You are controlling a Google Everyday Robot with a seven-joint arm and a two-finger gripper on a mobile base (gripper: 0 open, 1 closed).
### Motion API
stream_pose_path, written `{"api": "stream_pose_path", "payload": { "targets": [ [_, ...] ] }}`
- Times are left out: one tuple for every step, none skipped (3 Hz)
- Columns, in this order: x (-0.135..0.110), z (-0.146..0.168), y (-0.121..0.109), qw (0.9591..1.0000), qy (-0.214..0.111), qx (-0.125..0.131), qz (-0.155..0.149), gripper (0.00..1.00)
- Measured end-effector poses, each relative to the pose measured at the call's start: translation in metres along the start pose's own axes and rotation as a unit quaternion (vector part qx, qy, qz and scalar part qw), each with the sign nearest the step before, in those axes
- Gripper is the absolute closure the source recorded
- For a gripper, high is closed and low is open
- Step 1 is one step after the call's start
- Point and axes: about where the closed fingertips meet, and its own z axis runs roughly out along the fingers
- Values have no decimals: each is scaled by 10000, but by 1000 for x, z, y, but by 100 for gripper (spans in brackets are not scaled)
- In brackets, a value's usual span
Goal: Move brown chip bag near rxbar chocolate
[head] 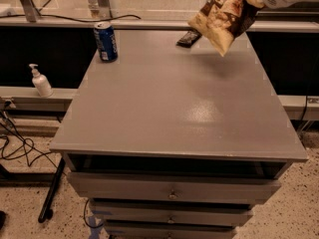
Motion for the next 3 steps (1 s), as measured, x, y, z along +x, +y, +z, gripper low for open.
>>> {"api": "stream_pose_path", "payload": {
  "targets": [
    [4,26,-3,9978,227,586,-228,100],
    [-1,63,15,9939,420,855,-556,100],
    [22,76,-2,9887,817,1203,-356,100]
  ]
}}
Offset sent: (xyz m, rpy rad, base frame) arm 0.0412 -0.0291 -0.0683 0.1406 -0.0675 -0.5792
